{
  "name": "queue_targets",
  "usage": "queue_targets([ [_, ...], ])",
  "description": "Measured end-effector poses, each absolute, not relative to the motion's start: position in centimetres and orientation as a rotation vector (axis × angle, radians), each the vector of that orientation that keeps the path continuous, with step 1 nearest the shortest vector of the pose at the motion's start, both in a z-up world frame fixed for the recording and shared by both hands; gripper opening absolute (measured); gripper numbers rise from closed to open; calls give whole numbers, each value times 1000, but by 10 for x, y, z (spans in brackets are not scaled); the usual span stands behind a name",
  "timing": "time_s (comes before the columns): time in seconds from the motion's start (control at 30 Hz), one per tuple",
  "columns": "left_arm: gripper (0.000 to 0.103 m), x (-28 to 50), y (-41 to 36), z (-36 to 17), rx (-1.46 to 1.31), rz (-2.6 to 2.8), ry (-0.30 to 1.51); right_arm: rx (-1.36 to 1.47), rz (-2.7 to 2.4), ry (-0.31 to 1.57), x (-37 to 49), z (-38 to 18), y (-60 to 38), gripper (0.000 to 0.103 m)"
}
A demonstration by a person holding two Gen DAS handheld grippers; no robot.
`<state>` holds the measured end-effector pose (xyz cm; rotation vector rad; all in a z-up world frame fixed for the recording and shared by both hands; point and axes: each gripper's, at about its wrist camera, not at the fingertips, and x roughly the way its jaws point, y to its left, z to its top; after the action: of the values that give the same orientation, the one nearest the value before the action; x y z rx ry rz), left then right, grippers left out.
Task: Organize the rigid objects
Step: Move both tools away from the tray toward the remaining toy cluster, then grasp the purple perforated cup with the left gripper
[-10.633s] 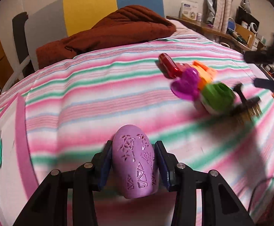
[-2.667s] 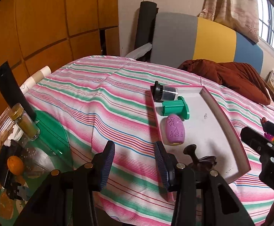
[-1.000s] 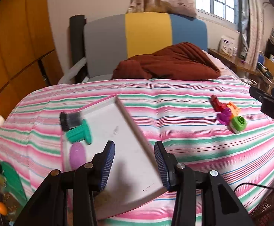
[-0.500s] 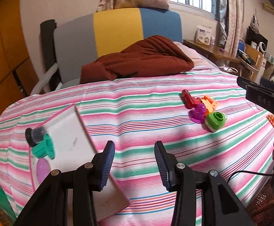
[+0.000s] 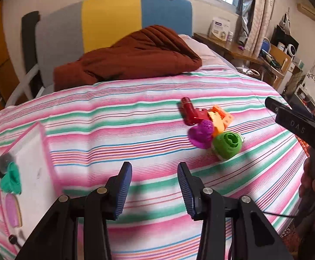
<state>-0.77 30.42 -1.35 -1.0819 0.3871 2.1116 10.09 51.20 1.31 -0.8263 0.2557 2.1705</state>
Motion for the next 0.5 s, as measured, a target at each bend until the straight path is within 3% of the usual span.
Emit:
queue_targets([
  [0.3,44,-3,354,-30,-1065,2003,408,-839,2102,484,118,2,545,88],
  [0.5,34,-16,384,-40,-1110,1952,352,-847,2093,543,120,-1,550,88],
])
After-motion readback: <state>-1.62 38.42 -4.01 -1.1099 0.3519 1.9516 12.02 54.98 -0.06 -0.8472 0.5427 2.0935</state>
